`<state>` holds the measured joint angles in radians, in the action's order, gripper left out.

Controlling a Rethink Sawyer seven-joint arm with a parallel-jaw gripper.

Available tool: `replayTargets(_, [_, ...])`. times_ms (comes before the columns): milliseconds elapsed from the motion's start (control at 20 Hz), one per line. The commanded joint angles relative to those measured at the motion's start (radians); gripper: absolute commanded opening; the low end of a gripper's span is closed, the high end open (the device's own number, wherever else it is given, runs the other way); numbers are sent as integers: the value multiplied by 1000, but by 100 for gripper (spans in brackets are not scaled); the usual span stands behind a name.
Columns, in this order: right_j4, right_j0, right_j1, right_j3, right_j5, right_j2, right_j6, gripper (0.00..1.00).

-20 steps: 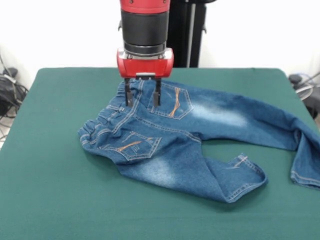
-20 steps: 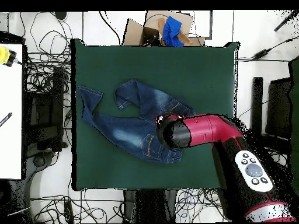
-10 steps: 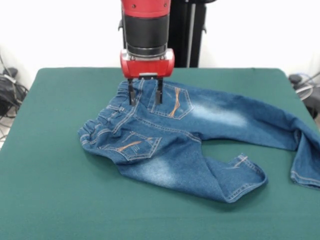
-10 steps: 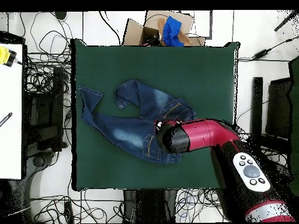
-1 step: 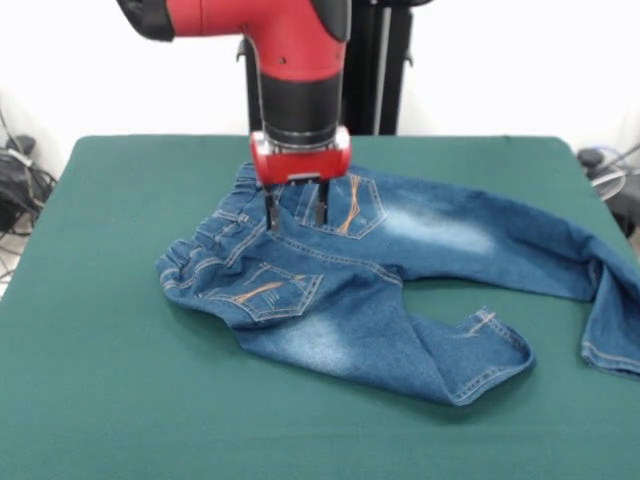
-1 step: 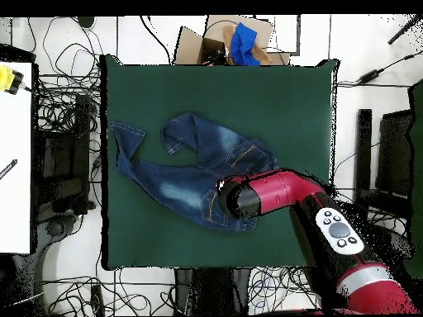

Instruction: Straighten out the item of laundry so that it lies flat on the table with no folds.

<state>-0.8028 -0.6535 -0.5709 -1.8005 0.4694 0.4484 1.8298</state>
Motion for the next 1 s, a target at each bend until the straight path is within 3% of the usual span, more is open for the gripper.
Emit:
replayTargets(50, [-109,24,127,69,-27,-12,-90,100])
replayTargets(450, [-205,90,304,188,-67,-51,-34,100])
replayTargets(650, [-188,80,393,235,-26,-41,-73,100])
replayTargets(1000, [-224,131,409,243,-65,-82,-4,100])
